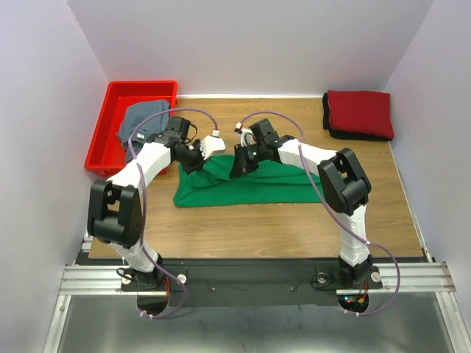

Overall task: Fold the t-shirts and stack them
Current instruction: Fold the tshirt

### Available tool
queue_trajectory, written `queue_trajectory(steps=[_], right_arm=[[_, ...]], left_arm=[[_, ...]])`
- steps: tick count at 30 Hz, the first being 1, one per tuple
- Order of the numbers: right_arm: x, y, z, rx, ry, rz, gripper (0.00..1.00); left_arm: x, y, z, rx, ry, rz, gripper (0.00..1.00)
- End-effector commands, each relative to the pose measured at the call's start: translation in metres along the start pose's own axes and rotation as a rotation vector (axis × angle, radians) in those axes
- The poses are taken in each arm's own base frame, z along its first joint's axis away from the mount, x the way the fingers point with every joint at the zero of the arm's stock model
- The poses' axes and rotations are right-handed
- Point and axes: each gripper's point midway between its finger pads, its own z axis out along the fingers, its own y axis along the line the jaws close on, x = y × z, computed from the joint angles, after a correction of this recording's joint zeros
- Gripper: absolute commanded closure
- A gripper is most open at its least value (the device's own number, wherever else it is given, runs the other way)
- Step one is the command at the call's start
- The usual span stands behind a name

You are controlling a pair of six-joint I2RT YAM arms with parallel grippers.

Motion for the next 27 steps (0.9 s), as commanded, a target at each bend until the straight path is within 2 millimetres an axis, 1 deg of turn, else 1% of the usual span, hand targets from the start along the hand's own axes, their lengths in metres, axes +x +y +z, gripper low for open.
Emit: queue_trajectory(steps=[1, 4, 5, 6, 8, 10, 11, 12, 15, 16, 18, 20, 22, 23, 24, 26, 27], right_arm=[[-0.019, 0.006, -0.005, -0.040, -0.029, -0.007, 0.83], [-0.020, -0.003, -0.003, -0.035, -0.028, 0.017, 0.83], [-0.024, -0.004, -0.004, -0.037, -0.035, 0.020, 0.83], [-0.025, -0.006, -0.004, -0.037, -0.034, 0.034, 0.83], [-0.028, -0.013, -0.003, -0.035, -0.040, 0.055, 0.83], [-0.038, -0.018, -0.008, -0.036, -0.059, 0.078, 0.83], [-0.038, -0.023, -0.006, -0.040, -0.054, 0.091, 0.83], [-0.047, -0.023, -0.008, -0.044, -0.070, 0.095, 0.83], [-0.051, -0.031, -0.004, -0.043, -0.073, 0.118, 0.83], [-0.056, -0.031, -0.005, -0.044, -0.081, 0.122, 0.83], [-0.055, -0.034, -0.001, -0.050, -0.072, 0.144, 0.83], [-0.057, -0.035, -0.001, -0.056, -0.073, 0.154, 0.83], [-0.056, -0.033, -0.001, -0.063, -0.070, 0.159, 0.81], [-0.055, -0.031, -0.002, -0.073, -0.066, 0.160, 0.77], [-0.055, -0.027, -0.004, -0.080, -0.065, 0.156, 0.75], [-0.051, -0.027, -0.005, -0.084, -0.056, 0.164, 0.72], [-0.050, -0.026, -0.006, -0.084, -0.056, 0.164, 0.72]], left_arm=[[-0.022, 0.036, -0.002, -0.083, -0.046, 0.027, 1.00], [-0.025, 0.054, 0.005, -0.109, -0.036, 0.030, 1.00], [-0.031, 0.061, 0.003, -0.123, -0.043, 0.043, 1.00], [-0.030, 0.064, 0.007, -0.119, -0.038, 0.042, 1.00], [-0.032, 0.069, 0.010, -0.128, -0.039, 0.045, 1.00], [-0.032, 0.078, 0.012, -0.153, -0.035, 0.049, 1.00], [-0.030, 0.080, 0.014, -0.158, -0.031, 0.050, 1.00], [-0.031, 0.084, 0.015, -0.171, -0.032, 0.055, 1.00], [-0.031, 0.089, 0.016, -0.193, -0.033, 0.054, 1.00], [-0.031, 0.092, 0.018, -0.200, -0.036, 0.053, 1.00], [-0.031, 0.093, 0.019, -0.204, -0.035, 0.050, 1.00], [-0.030, 0.093, 0.018, -0.204, -0.030, 0.049, 1.00], [-0.027, 0.089, 0.017, -0.197, -0.026, 0.048, 1.00], [-0.026, 0.088, 0.016, -0.193, -0.024, 0.050, 1.00], [-0.025, 0.081, 0.015, -0.174, -0.024, 0.049, 1.00], [-0.025, 0.075, 0.012, -0.161, -0.030, 0.044, 1.00], [-0.024, 0.067, 0.009, -0.141, -0.034, 0.038, 1.00]])
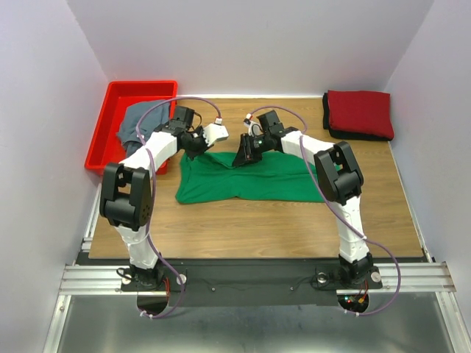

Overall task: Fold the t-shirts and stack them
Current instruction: Fold the tshirt

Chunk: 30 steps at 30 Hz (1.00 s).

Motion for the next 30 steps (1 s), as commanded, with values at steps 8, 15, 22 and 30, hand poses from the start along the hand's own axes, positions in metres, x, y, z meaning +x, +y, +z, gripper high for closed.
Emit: queue_trajectory(steps=[8, 15, 22, 30], right_arm=[[0.010, 0.024, -0.018, -0.055, 0.011, -0.010, 0.72], [0.030, 0.014, -0.020, -0.032, 0.058, 0.005, 0.65], [0.018, 0.027, -0.056, 0.031, 0.014, -0.137, 0.44], [0.014, -0.016, -0.149, 0.224, -0.043, -0.151, 0.51]], left_arm=[[0.005, -0.041, -0.036, 0.054, -0.036, -0.009, 1.00], [0.035, -0.071, -0.024, 0.116, 0.027, -0.029, 1.00], [0.042, -0.071, -0.025, 0.114, 0.057, -0.024, 0.65], [-0.014, -0.049, -0.046, 0.074, -0.090, -0.069, 0.64]])
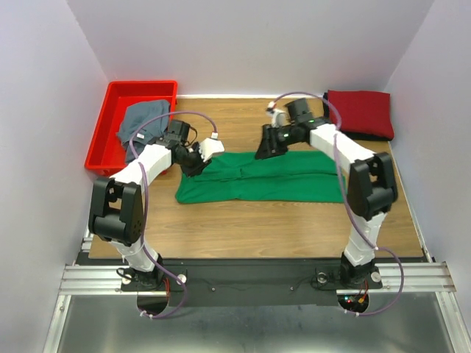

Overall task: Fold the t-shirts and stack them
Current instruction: Fold the tshirt

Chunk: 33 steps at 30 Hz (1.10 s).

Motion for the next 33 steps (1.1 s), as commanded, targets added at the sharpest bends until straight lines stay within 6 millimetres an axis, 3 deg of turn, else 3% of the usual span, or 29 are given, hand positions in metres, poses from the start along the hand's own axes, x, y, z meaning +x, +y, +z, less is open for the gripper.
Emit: queue_trajectory(steps=[1, 4, 8, 10, 14, 19, 23, 27, 30, 33], right_arm=[[0.020, -0.052, -0.058, 0.171, 0.009, -0.015, 0.53], [0.041, -0.091, -0.091, 0.236, 0.037, 0.021, 0.62], [0.068, -0.139, -0.123, 0.349, 0.052, 0.073, 0.63], [0.070, -0.156, -0.129, 0.389, 0.058, 0.072, 0.64], [0.055, -0.199, -0.135, 0.452, 0.025, 0.106, 0.64], [0.064, -0.224, -0.131, 0.509, 0.068, 0.115, 0.65], [0.093, -0.229, -0.126, 0.523, 0.138, 0.137, 0.64], [0.130, -0.222, -0.122, 0.508, 0.206, 0.164, 0.65], [0.159, -0.201, -0.118, 0.447, 0.262, 0.174, 0.66], [0.184, -0.152, -0.105, 0.322, 0.368, 0.102, 0.68]], left_arm=[[-0.058, 0.016, -0.026, -0.039, -0.158, -0.014, 0.64], [-0.068, 0.015, -0.014, -0.018, -0.173, -0.062, 0.67], [-0.068, 0.006, 0.007, 0.012, -0.166, -0.130, 0.72], [-0.060, 0.001, 0.021, 0.023, -0.143, -0.178, 0.73], [-0.039, 0.003, 0.043, 0.008, -0.069, -0.249, 0.77], [-0.014, 0.004, 0.065, 0.004, 0.023, -0.296, 0.78], [0.001, 0.008, 0.079, -0.017, 0.076, -0.318, 0.79], [-0.003, 0.029, 0.085, -0.073, 0.081, -0.293, 0.79], [-0.018, 0.051, 0.091, -0.092, 0.072, -0.255, 0.79], [-0.041, 0.081, 0.096, -0.122, 0.054, -0.197, 0.79]])
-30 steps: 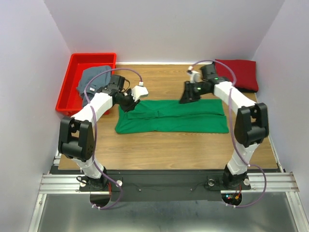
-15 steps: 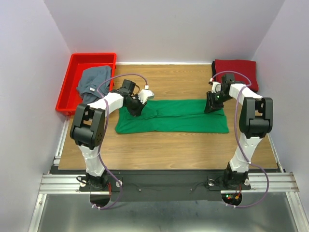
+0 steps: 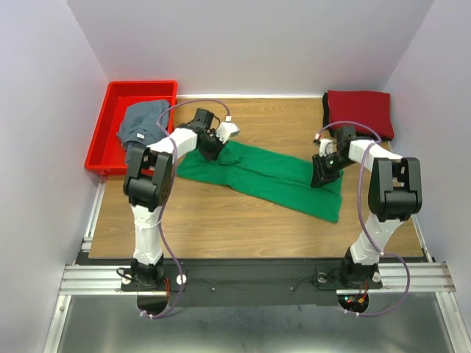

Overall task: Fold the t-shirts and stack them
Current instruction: Fold the tshirt

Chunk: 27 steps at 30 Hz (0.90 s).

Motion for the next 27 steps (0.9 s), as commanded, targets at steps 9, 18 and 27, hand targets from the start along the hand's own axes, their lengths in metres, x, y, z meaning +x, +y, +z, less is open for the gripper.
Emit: queue_trajectory(steps=[9, 18, 27], right_arm=[[-0.011, 0.060, -0.053, -0.155, 0.014, -0.156, 0.66], [-0.039, 0.019, -0.019, -0.069, 0.065, -0.204, 0.71], [0.013, 0.025, 0.005, -0.083, 0.187, -0.201, 0.76]], left_arm=[[-0.103, 0.050, -0.063, -0.147, -0.199, 0.069, 0.72], [-0.053, -0.005, -0.053, -0.043, -0.142, -0.329, 0.86], [-0.013, -0.011, -0.023, -0.070, -0.029, -0.462, 1.00]])
